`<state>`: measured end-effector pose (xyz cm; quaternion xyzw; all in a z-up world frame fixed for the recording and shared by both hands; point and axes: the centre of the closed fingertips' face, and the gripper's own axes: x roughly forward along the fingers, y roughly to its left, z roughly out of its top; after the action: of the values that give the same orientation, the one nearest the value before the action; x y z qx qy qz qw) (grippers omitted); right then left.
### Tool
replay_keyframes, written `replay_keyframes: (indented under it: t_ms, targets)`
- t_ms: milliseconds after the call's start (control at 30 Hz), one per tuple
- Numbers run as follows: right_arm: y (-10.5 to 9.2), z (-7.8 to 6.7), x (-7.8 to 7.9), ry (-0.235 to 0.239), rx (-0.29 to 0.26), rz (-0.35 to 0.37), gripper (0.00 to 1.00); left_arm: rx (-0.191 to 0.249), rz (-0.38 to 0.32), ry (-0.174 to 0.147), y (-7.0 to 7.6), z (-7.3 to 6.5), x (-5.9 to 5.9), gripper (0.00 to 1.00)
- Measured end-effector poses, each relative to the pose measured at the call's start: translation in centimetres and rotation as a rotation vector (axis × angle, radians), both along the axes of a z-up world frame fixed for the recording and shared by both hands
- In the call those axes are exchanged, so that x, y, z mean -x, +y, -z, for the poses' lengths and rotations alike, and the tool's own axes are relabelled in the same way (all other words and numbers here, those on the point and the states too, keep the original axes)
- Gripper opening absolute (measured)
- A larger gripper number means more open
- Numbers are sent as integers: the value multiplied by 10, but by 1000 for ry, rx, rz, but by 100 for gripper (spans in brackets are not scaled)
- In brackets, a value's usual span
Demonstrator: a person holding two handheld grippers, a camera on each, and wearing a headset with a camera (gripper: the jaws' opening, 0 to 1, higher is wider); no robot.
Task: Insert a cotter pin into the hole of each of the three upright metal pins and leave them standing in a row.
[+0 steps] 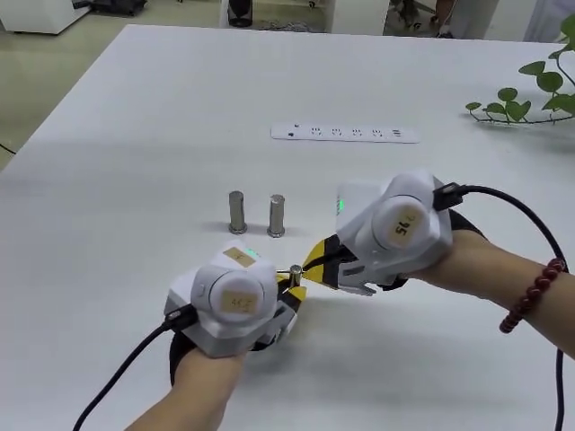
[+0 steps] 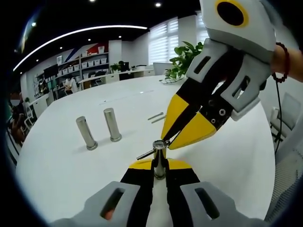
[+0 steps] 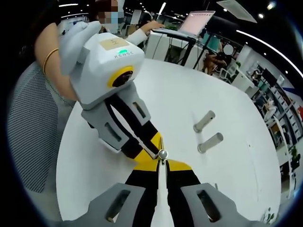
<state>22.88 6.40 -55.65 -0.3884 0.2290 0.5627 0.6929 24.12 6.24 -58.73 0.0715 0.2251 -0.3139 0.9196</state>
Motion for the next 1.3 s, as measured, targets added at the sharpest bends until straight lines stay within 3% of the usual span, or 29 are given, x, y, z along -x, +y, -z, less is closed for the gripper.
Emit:
replay_keyframes:
  t_ms: [100,267,367,467,633,800,1300]
  targets:
    - [-1,1,0,6,-1,15,4,-1,0,-1,0,0,0,5]
    - [-5,-2,-1,50,-71,96,11,-3,1,-4,0,0,0,5]
    - [-3,-10,-6,76,-183,176,16,-4,4,-6,0,-1,0,5]
    - [-7,-14,-7,121,-244,234,19,-5,10,-9,0,-1,-1,5]
    - [-19,-14,-10,95,-255,276,20,0,6,-6,2,-1,-2,5]
    - [-27,-15,-10,107,-281,315,21,-10,5,-6,7,-1,-5,5]
    - [-44,-14,-9,154,-342,427,28,-32,-28,-9,47,-7,-26,5]
